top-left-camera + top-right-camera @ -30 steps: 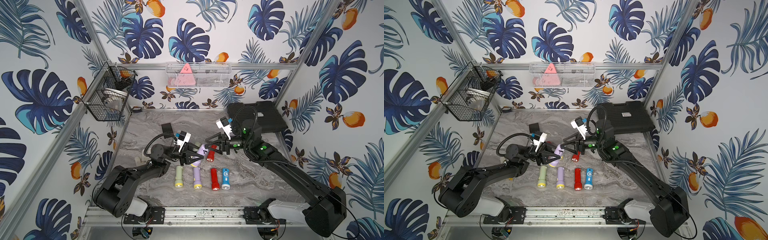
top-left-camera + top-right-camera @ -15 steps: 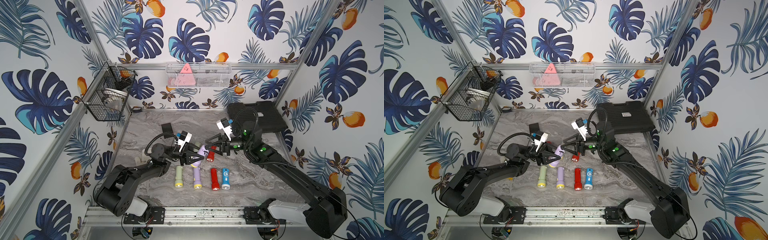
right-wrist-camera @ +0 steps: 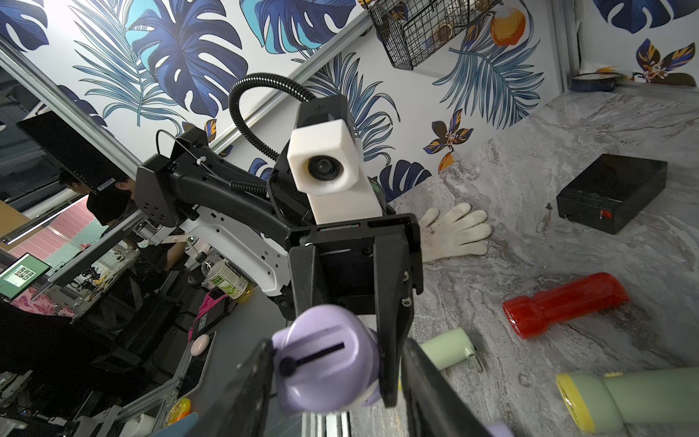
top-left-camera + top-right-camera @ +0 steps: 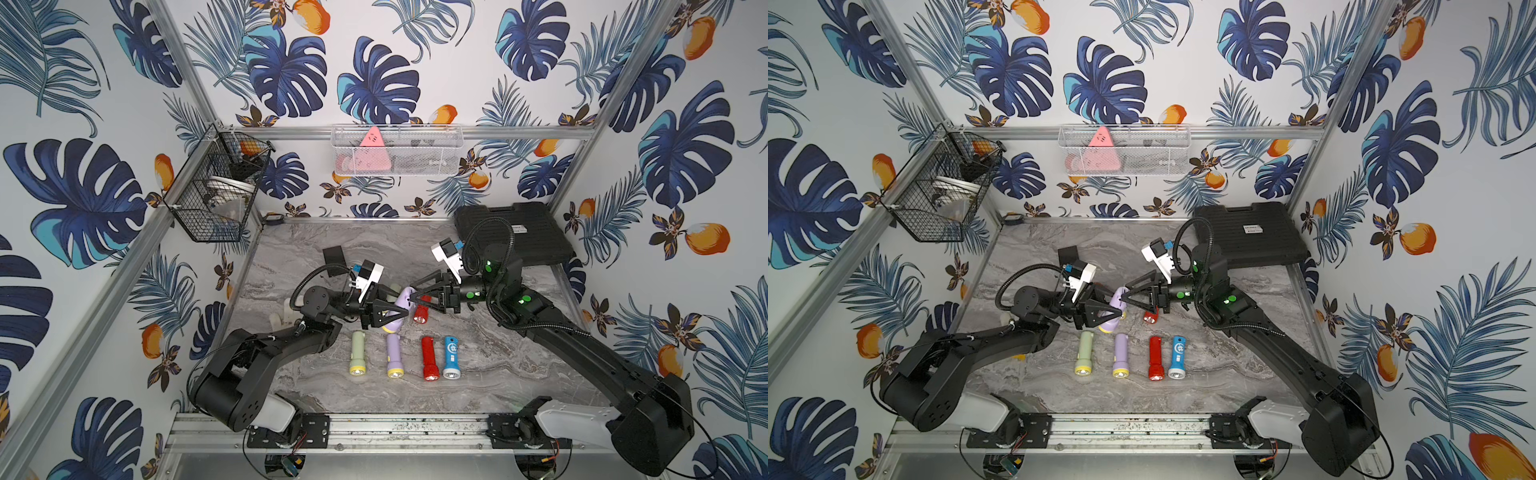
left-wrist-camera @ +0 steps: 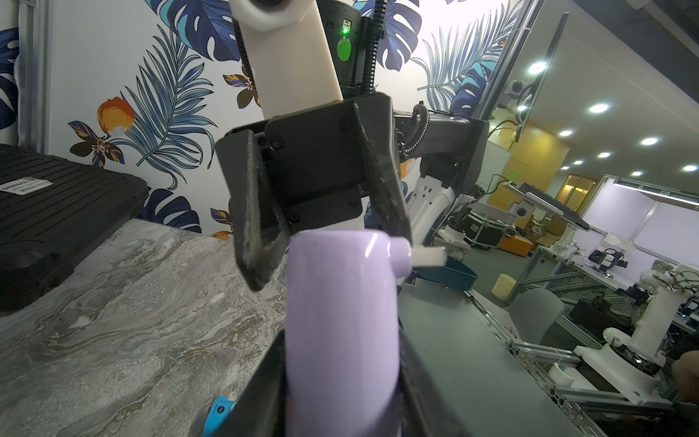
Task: Close the plug at the bottom of the flashlight
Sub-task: Close the plug of the flashlight.
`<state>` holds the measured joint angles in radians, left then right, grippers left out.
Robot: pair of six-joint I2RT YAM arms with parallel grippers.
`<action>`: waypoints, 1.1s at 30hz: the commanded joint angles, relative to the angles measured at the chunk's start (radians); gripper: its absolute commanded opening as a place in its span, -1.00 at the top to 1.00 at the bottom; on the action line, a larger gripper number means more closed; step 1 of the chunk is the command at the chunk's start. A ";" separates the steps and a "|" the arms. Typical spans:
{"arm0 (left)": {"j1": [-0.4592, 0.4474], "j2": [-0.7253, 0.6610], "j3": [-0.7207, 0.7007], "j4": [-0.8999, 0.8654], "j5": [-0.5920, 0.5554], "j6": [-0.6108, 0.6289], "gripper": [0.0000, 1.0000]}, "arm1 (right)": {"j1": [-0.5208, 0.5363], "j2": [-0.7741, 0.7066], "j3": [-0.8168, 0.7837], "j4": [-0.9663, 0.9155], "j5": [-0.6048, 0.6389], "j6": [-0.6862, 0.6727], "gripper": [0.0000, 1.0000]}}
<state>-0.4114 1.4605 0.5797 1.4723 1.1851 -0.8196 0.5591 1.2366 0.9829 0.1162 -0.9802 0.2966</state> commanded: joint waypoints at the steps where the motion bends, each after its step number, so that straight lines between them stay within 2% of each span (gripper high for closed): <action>1: -0.001 -0.012 0.005 0.072 -0.001 -0.010 1.00 | 0.001 0.007 0.007 -0.004 0.022 -0.009 -0.10; 5: 0.000 -0.011 0.002 0.072 0.001 -0.011 1.00 | 0.001 -0.014 0.019 -0.035 0.038 -0.035 -0.25; 14: -0.004 -0.011 0.002 0.073 -0.002 -0.012 1.00 | -0.001 -0.039 0.026 -0.063 0.054 -0.054 -0.24; 24: -0.008 -0.024 0.004 0.072 -0.002 -0.015 1.00 | -0.001 0.005 0.028 -0.031 0.035 -0.030 -0.12; 33: -0.009 -0.042 0.010 0.072 -0.008 -0.012 1.00 | 0.001 0.021 -0.031 0.048 0.010 0.033 0.09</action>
<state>-0.4156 1.4349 0.5797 1.4353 1.1980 -0.8204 0.5571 1.2465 0.9752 0.1783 -0.9981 0.3103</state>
